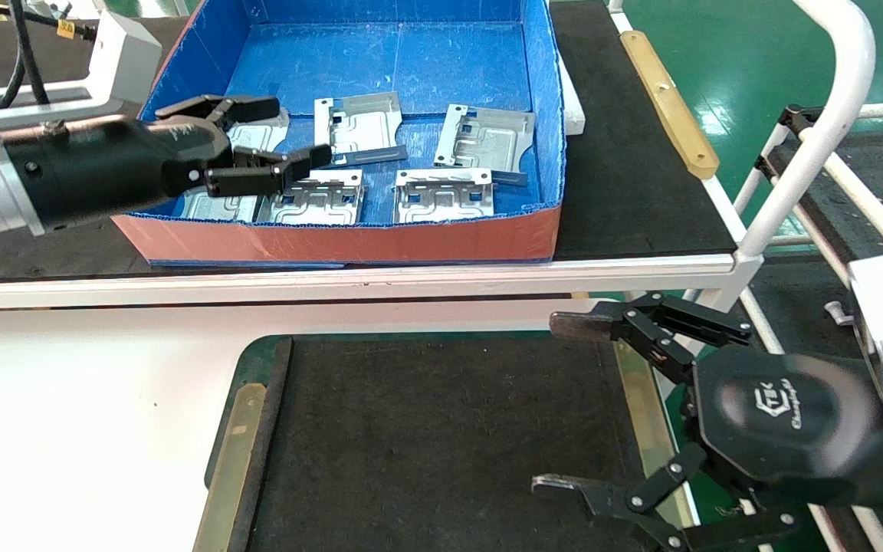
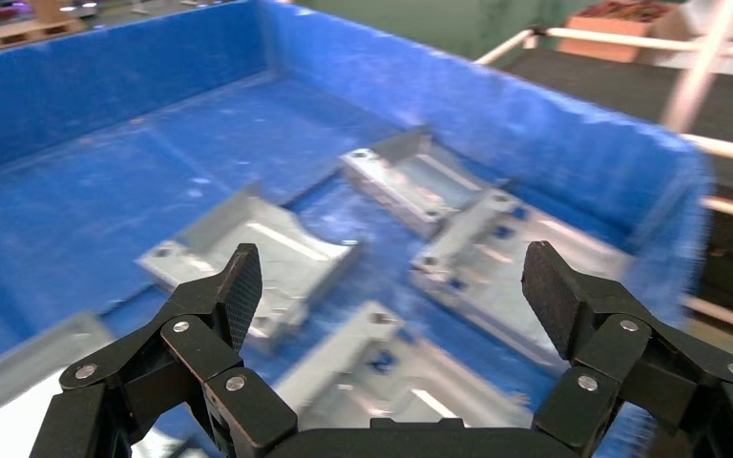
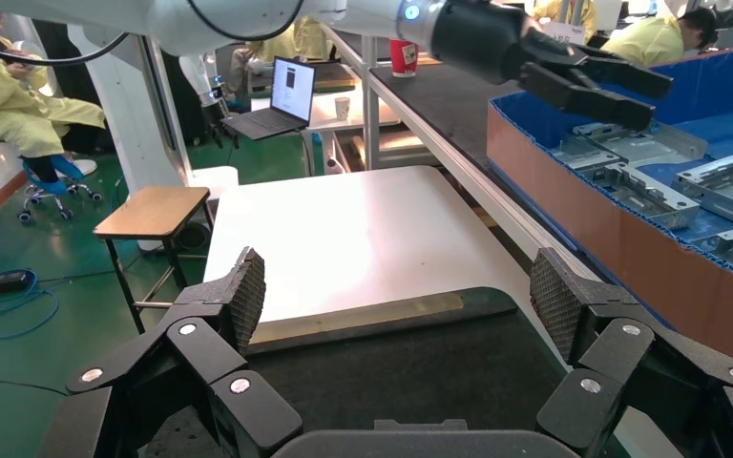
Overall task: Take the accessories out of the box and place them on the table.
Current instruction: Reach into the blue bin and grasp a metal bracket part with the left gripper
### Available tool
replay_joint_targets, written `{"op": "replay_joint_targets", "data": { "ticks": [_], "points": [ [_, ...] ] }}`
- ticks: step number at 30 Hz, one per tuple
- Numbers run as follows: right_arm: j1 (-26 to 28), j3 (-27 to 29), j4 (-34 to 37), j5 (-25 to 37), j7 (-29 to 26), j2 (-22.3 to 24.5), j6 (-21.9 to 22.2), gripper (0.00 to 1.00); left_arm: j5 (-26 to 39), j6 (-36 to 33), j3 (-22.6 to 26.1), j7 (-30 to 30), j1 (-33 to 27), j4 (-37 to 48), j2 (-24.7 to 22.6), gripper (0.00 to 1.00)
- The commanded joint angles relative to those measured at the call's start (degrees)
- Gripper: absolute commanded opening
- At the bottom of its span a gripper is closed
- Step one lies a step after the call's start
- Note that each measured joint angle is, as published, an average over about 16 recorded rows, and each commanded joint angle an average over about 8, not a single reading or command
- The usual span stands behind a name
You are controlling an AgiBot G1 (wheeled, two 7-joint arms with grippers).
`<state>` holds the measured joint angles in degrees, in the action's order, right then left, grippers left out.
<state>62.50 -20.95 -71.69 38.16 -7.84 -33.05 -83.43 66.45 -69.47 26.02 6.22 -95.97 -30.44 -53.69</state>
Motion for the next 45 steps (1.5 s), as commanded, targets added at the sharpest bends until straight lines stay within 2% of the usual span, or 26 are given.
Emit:
{"op": "replay_joint_targets", "data": {
  "ticks": [1, 9, 16, 45],
  "points": [
    [0.00, 0.00, 0.00, 0.00, 0.00, 0.00, 0.00, 1.00, 0.90, 1.10, 0.27, -0.80, -1.53, 2.70, -1.01, 1.00],
    [0.00, 0.00, 0.00, 0.00, 0.00, 0.00, 0.00, 1.00, 4.29, 7.56, 1.67, -3.78, -6.83, 12.37, -6.18, 1.00],
    [0.00, 0.00, 0.00, 0.00, 0.00, 0.00, 0.00, 1.00, 5.52, 12.15, 2.21, -5.15, -8.34, 17.41, -9.97, 1.00],
    [0.00, -0.01, 0.00, -0.01, 0.01, 0.01, 0.01, 1.00, 7.61, 25.04, 3.27, -7.39, -10.07, 26.59, -18.60, 1.00]
  ]
}}
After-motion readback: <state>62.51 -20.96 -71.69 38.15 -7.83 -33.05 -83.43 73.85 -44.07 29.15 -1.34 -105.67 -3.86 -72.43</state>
